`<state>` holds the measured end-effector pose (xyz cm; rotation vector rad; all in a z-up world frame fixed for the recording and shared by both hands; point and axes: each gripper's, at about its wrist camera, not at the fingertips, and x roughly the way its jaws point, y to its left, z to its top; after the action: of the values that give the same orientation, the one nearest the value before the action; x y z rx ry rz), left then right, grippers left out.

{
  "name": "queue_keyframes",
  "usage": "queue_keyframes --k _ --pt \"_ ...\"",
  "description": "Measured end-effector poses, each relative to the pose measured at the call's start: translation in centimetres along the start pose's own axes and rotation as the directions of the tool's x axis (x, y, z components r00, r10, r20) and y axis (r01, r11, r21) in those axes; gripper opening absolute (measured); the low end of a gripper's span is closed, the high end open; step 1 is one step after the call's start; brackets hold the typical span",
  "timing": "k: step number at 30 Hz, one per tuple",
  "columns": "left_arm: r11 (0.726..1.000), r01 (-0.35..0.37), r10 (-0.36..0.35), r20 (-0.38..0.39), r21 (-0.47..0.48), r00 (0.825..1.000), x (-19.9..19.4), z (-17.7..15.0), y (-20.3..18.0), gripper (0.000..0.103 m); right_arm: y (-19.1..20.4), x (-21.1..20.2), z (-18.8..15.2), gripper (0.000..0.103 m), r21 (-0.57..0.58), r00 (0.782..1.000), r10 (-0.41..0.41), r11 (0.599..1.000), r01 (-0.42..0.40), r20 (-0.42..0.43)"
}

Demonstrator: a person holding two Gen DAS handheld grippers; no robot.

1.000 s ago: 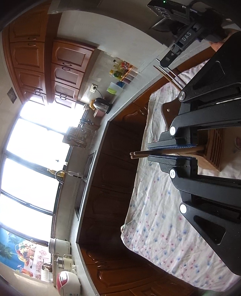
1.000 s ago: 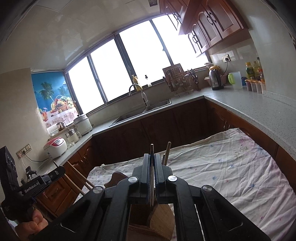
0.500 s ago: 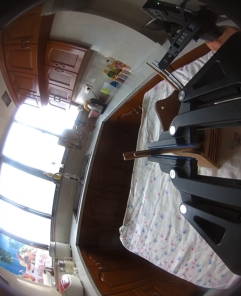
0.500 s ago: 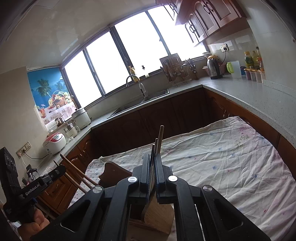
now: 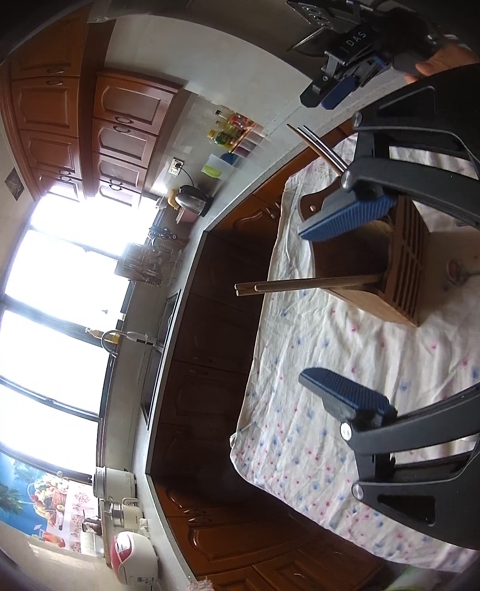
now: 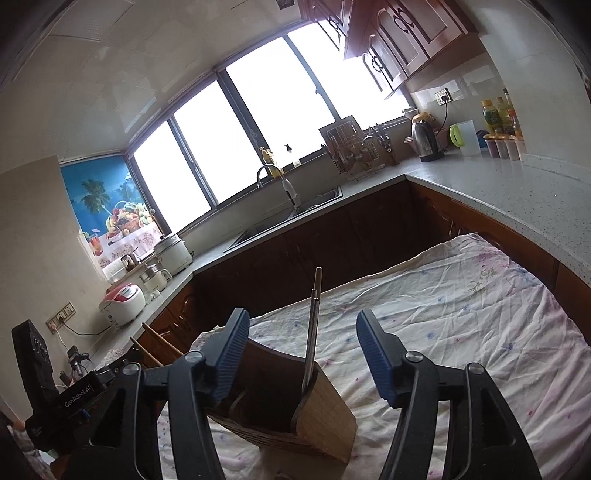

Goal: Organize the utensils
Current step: 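Withdraw both open tools back over the remaining utensils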

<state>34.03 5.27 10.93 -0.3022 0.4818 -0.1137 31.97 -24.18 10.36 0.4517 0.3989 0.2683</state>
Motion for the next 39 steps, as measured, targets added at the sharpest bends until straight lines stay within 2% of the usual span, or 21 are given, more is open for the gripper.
queue_keyframes --k 2,5,26,39 --pt "1.000 -0.012 0.012 0.004 -0.006 1.000 -0.9 -0.3 0.3 0.087 0.0 -0.7 0.0 0.088 0.005 1.000 0.011 1.000 -0.011 0.006" --pt "1.000 -0.026 0.026 0.006 -0.001 1.000 -2.4 -1.0 0.6 0.090 0.3 -2.0 -0.3 0.093 -0.012 1.000 0.017 1.000 -0.017 0.012" --pt "0.999 -0.037 0.037 -0.041 0.012 0.998 -11.7 -7.7 0.9 0.091 0.8 -11.0 -5.3 0.093 -0.024 0.999 0.020 0.999 -0.021 -0.041" --pt "0.999 -0.037 0.036 -0.111 0.001 0.993 -13.5 -12.1 1.8 0.091 0.1 -13.4 -9.7 0.093 -0.040 0.993 -0.001 0.999 -0.003 -0.114"
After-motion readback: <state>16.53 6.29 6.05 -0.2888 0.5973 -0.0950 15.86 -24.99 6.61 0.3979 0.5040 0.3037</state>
